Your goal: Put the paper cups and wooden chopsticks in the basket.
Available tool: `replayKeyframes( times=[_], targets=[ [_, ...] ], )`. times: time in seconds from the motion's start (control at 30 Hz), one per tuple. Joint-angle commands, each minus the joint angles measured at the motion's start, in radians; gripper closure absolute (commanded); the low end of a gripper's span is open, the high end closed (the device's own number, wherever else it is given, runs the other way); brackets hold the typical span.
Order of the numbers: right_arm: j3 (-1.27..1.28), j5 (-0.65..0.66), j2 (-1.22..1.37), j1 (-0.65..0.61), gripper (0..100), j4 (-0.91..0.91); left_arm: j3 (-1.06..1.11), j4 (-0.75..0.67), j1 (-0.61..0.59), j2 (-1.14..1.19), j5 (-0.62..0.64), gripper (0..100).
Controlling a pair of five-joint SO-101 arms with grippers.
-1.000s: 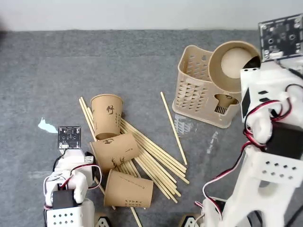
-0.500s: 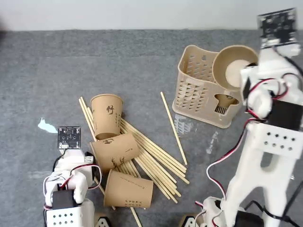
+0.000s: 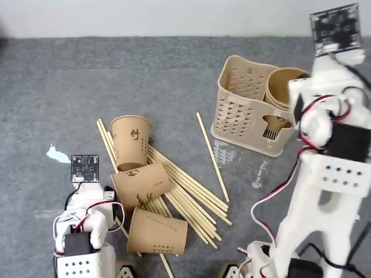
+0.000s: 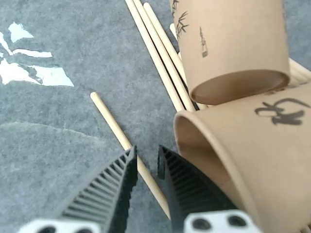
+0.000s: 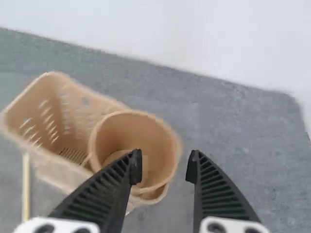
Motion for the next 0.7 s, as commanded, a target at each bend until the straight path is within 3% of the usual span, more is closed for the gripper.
replayKeyframes(
  times=[0.0,0.37,0.67],
  targets=[
    [-0.058,-0.006,-0.058,-0.099,83.2,0.134,-0.01,-0.009,-0.008,-0.003,-0.008,92],
    [-0.057,-0.009,0.059,-0.49,83.2,0.467,-0.012,0.002,-0.015,-0.003,-0.012,92],
    [0.054,-0.083,0.133,-0.727,82.9,0.487,-0.022,-0.054,-0.319,-0.003,-0.012,92]
  ],
)
